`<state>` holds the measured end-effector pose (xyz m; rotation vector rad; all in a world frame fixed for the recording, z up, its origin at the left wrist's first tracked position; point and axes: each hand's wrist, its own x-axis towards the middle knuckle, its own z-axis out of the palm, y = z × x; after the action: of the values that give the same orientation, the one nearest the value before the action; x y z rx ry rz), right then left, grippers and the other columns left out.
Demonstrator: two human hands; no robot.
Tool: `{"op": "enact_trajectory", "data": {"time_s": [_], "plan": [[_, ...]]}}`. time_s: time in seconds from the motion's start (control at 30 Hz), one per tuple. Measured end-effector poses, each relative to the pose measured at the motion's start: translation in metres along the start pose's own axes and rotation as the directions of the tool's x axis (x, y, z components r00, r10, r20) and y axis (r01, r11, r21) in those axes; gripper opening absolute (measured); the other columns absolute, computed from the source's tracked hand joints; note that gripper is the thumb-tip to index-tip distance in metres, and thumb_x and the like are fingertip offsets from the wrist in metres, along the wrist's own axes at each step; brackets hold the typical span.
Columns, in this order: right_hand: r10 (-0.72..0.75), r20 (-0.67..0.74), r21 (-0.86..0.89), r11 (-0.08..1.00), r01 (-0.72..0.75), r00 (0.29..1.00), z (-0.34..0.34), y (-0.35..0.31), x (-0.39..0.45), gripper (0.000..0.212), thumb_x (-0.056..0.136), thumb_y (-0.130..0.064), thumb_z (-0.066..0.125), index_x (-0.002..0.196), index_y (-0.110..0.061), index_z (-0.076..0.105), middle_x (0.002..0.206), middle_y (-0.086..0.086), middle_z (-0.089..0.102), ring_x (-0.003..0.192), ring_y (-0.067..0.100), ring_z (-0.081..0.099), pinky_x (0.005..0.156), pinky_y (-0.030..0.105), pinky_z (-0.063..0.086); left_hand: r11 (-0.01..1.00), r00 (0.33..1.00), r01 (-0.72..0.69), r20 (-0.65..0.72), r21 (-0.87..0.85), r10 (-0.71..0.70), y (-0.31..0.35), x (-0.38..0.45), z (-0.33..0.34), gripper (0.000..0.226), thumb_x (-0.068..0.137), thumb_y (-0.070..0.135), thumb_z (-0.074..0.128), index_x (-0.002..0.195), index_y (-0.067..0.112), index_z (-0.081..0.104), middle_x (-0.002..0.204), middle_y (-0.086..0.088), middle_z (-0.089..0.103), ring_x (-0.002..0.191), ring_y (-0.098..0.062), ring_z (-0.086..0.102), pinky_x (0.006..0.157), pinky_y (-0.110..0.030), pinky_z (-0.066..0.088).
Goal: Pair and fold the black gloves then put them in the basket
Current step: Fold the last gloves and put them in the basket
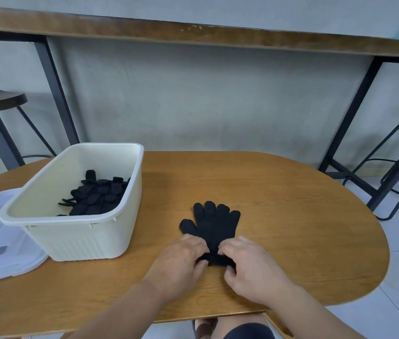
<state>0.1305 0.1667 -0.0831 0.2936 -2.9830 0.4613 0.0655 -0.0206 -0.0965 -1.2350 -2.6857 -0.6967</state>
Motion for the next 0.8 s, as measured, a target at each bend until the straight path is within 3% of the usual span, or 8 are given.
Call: {"op": "enact_trajectory", "data": {"time_s": [0.1, 0.2, 0.27, 0.37, 0.53, 0.7, 0.8], "plan": [[0.054, 0.018, 0.066, 0.996, -0.055, 0.998, -0.006, -0.002, 0.000, 0.024, 0.093, -0.029, 0.051, 0.114, -0.030, 0.063, 0.107, -0.017, 0.061, 0.101, 0.002, 0.050, 0.089, 0.020, 0.044, 0.997, 0.998, 0.062, 0.006, -0.050, -0.062, 0.001, 0.002, -0.003, 0.020, 0.098, 0.038, 0.046, 0.108, 0.031, 0.062, 0.100, 0.016, 0.060, 0.095, -0.001, 0.049, 0.086, -0.022, 0.045], [0.187, 0.092, 0.308, 0.928, -0.207, 0.978, -0.012, -0.004, 0.004, 0.013, 0.096, -0.032, 0.055, 0.102, -0.036, 0.066, 0.087, -0.010, 0.066, 0.078, 0.007, 0.059, 0.070, 0.022, 0.049, 0.972, 0.984, 0.179, 0.039, -0.152, -0.175, 0.003, 0.005, -0.006, 0.019, 0.099, 0.039, 0.045, 0.104, 0.030, 0.061, 0.086, 0.008, 0.059, 0.077, -0.006, 0.054, 0.067, -0.021, 0.045], [0.272, 0.113, 0.428, 0.855, -0.294, 0.956, -0.013, -0.003, 0.010, 0.010, 0.096, -0.033, 0.057, 0.096, -0.040, 0.065, 0.085, -0.005, 0.070, 0.077, 0.012, 0.064, 0.072, 0.028, 0.052, 0.944, 0.968, 0.253, 0.059, -0.210, -0.246, 0.003, 0.010, -0.007, 0.017, 0.099, 0.037, 0.047, 0.105, 0.029, 0.061, 0.079, 0.007, 0.061, 0.068, -0.007, 0.055, 0.060, -0.020, 0.043], [0.380, 0.122, 0.475, 0.789, -0.390, 0.917, -0.008, 0.000, 0.020, 0.008, 0.095, -0.032, 0.060, 0.100, -0.035, 0.066, 0.083, 0.000, 0.070, 0.077, 0.018, 0.064, 0.077, 0.035, 0.053, 0.900, 0.935, 0.355, 0.105, -0.252, -0.339, 0.003, 0.023, -0.005, 0.016, 0.098, 0.035, 0.050, 0.103, 0.027, 0.063, 0.072, 0.007, 0.061, 0.062, -0.007, 0.054, 0.056, -0.021, 0.042], [0.469, 0.100, 0.490, 0.744, -0.454, 0.878, 0.002, 0.005, 0.029, 0.006, 0.091, -0.031, 0.064, 0.091, -0.027, 0.068, 0.059, -0.008, 0.059, 0.058, 0.010, 0.055, 0.062, 0.028, 0.048, 0.873, 0.895, 0.446, 0.130, -0.196, -0.427, 0.003, 0.038, 0.002, 0.016, 0.096, 0.032, 0.053, 0.101, 0.023, 0.065, 0.070, 0.010, 0.051, 0.061, -0.004, 0.047, 0.056, -0.019, 0.038], [0.523, 0.063, 0.377, 0.776, -0.506, 0.850, 0.007, 0.010, 0.034, 0.019, 0.088, -0.040, 0.067, 0.088, -0.035, 0.048, 0.067, -0.008, 0.058, 0.062, 0.014, 0.056, 0.062, 0.032, 0.048, 0.879, 0.896, 0.444, 0.056, -0.174, -0.441, 0.001, 0.038, 0.003, 0.017, 0.090, 0.030, 0.062, 0.101, 0.028, 0.049, 0.097, 0.011, 0.047, 0.084, -0.009, 0.052, 0.070, -0.023, 0.042], [0.502, 0.007, 0.241, 0.839, -0.489, 0.865, 0.007, 0.008, 0.035, 0.028, 0.088, -0.042, 0.065, 0.077, -0.032, 0.042, 0.077, -0.012, 0.051, 0.061, 0.010, 0.049, 0.055, 0.027, 0.039, 0.919, 0.924, 0.383, 0.027, -0.096, -0.382, 0.002, 0.039, 0.003, 0.017, 0.091, 0.028, 0.061, 0.087, 0.027, 0.045, 0.094, 0.011, 0.046, 0.078, -0.011, 0.051, 0.067, -0.025, 0.044]]}}
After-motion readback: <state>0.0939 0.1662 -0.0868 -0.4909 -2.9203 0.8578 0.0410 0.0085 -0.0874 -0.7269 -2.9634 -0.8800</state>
